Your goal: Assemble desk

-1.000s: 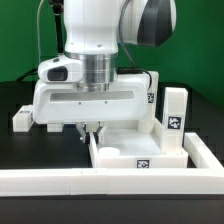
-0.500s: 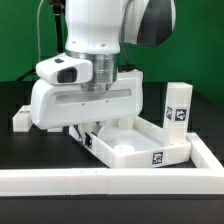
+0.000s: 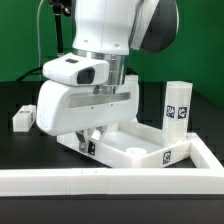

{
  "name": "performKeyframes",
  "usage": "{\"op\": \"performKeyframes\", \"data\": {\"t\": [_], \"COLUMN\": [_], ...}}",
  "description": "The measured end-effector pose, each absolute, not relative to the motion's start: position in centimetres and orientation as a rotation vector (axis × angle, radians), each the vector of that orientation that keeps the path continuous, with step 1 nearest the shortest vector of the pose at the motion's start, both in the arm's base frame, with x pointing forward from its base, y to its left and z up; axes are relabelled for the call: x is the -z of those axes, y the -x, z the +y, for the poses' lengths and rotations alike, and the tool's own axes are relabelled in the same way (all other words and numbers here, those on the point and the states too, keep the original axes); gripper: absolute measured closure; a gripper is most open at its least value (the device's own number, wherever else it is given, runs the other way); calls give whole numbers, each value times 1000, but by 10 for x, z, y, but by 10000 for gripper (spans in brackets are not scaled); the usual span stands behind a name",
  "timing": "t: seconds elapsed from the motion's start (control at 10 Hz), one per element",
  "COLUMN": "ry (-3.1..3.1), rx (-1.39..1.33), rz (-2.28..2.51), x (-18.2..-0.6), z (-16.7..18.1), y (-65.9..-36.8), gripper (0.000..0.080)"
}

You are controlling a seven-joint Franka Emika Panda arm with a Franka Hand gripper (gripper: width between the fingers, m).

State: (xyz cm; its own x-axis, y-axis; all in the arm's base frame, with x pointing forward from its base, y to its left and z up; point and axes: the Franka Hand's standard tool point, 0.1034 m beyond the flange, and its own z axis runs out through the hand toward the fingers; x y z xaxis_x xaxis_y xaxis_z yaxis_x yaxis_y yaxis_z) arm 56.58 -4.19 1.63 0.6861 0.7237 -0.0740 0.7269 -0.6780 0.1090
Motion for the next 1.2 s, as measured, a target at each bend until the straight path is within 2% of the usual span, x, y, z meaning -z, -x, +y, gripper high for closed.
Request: {"op": "performKeyframes", "data": {"t": [0.2,0.5,1.1,1.2], "ry": [-2690,-2550,-2258,-2162], "rx": [54,18,79,60], "rz": [1335,1537,1898,1981], "x": [-17,-26,-28,-34], "z": [-44,-29,-32,-21], "y": [-567,-595,-600,-611], "gripper": [739,739,740,740]}}
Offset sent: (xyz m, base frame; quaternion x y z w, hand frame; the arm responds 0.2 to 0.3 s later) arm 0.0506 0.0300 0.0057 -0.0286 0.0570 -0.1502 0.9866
